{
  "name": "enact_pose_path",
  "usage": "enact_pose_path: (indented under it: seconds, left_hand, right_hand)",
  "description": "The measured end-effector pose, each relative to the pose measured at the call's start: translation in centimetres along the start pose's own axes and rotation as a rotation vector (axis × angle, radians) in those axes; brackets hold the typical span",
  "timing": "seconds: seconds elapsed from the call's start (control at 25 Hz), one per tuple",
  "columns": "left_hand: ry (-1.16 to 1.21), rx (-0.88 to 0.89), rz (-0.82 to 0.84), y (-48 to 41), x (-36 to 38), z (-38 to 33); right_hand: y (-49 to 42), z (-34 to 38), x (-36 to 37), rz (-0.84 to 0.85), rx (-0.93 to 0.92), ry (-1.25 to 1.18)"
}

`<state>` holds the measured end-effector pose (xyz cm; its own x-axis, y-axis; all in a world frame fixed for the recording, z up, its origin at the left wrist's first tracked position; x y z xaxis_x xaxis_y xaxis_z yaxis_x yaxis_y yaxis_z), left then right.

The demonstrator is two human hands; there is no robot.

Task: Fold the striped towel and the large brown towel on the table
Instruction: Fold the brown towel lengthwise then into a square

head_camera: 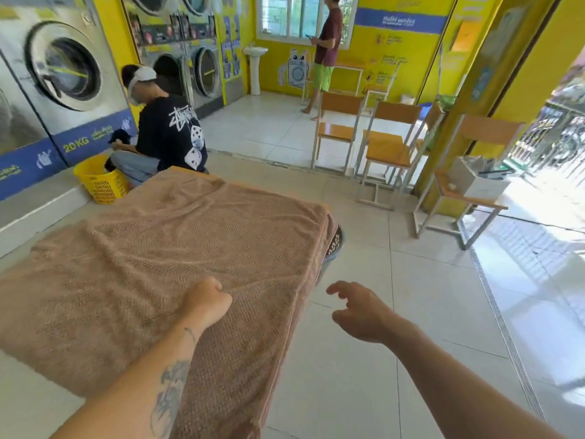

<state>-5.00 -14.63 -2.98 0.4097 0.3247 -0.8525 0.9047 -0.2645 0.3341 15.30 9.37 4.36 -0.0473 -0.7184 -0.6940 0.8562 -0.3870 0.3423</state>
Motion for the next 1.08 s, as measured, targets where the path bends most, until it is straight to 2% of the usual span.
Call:
enact_pose_path:
  seconds: [0.24, 0.4, 0.52, 0.64, 0.88, 0.96, 1.08]
  left_hand:
    - [0.118, 0.121, -0.082, -8.9, 4.3, -13.4]
    - [0.084, 0.237, -0.079, -16.1, 6.2, -24.6]
    - [0.058, 0.261, -0.064, -19.8, 7.3, -30.0]
    - [0.025, 0.181, -0.066, -22.6, 9.5, -32.2]
    - [-0.109, -0.083, -0.250, -25.0, 10.5, -34.6]
    - [-0.083, -0.159, -0.290, -25.0, 10.2, -34.8]
    - [0.114, -0.346, -0.346, -23.5, 9.5, -33.8]
  right_hand:
    - [-11.2, -3.2, -7.9, 0.080, -0.062, 0.103]
    - [-21.0, -6.1, -14.0, 0.096, -0.034, 0.135]
    - [-26.9, -6.6, -16.2, 0.132, -0.059, 0.139]
    - [-32.9, -7.7, -15.9, 0.228, -0.097, 0.171]
    - [-43.3, -10.1, -13.8, 0.476, -0.135, 0.132]
    - [-44.9, -10.7, -12.9, 0.595, -0.081, 0.000]
    - [-45.4, -10.9, -10.8, 0.761, 0.113, -0.300]
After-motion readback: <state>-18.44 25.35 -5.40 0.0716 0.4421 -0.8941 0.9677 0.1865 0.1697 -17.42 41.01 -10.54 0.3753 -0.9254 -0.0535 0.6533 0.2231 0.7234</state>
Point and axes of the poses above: each hand's wrist, its own y-axis away from the middle knuckle, its own x-axis out of the palm, z = x × y, the point moved 9 cm from there along -y, towards the middle knuckle, and after that the axes turned 10 degrees about -y, right-handed, at the moved point
